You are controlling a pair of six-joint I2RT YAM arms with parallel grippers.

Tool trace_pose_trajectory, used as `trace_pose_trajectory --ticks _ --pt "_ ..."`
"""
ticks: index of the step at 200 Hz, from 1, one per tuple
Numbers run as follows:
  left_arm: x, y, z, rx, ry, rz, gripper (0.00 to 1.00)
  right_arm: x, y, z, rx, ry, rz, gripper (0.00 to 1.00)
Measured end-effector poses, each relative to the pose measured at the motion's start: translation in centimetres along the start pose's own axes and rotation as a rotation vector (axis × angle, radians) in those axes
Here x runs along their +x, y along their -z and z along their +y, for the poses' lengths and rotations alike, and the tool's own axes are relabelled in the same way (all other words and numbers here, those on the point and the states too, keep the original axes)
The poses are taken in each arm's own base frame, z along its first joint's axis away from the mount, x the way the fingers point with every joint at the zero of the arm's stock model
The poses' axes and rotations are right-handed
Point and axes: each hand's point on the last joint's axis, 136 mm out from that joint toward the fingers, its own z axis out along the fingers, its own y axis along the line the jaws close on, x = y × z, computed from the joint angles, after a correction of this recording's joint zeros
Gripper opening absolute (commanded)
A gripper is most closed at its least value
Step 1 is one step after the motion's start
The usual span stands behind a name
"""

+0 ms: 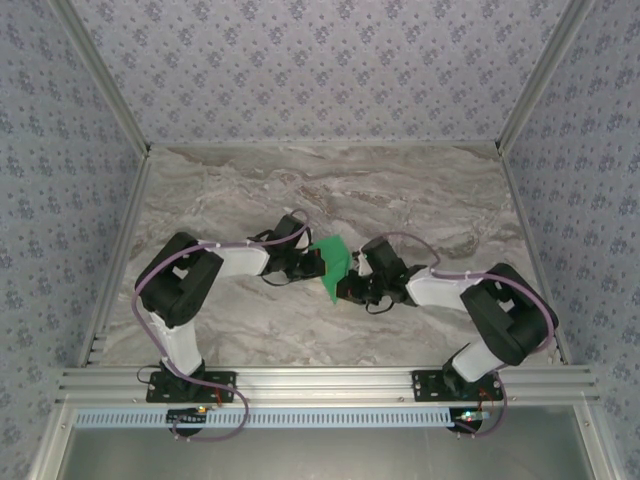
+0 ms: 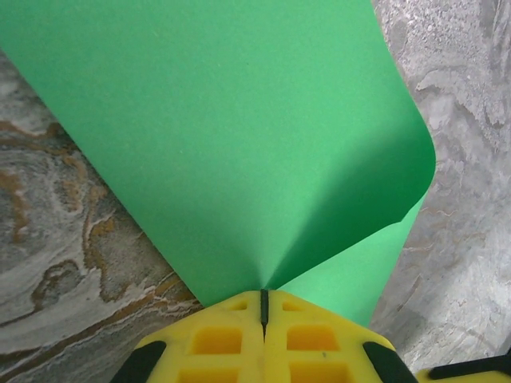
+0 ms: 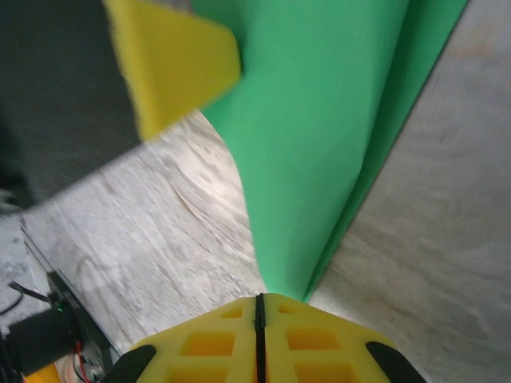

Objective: Fold a paper plane with a square sheet of paper (pick it up from the middle)
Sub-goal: Third fold the triangle at the center of the table.

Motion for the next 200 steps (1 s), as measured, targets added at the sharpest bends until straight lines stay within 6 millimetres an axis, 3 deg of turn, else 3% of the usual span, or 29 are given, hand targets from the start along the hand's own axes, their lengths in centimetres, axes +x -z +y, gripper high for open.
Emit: trace_pose_trajectory --ticks 31,57,114,178,200 --pt "-0.3 -0.1 -0.1 -0.002 -0.012 -0.003 0.01 -3.3 0.8 1.0 -0.008 0.013 -0.069 0.12" --pt "-0.3 -0.1 -0.1 -0.003 -0.021 -0.001 0.01 -4.4 -0.1 1.3 -0.001 0.028 -0.064 0.11" --pt "-0.5 0.1 -0.4 -0.014 -0.057 0.011 0.02 -3.8 -1.8 -1.1 0.069 0.0 -0.017 0.1" --pt "-1.3 0.1 -1.2 -0.018 -0.103 0.015 0.04 -3.6 -2.2 -1.8 0.093 -0.01 -0.036 0.1" --pt "-1.2 -0.1 -0.5 -0.047 -0.106 0.02 0.12 -3.6 -2.3 -1.7 0.089 -0.021 -0.049 0.1"
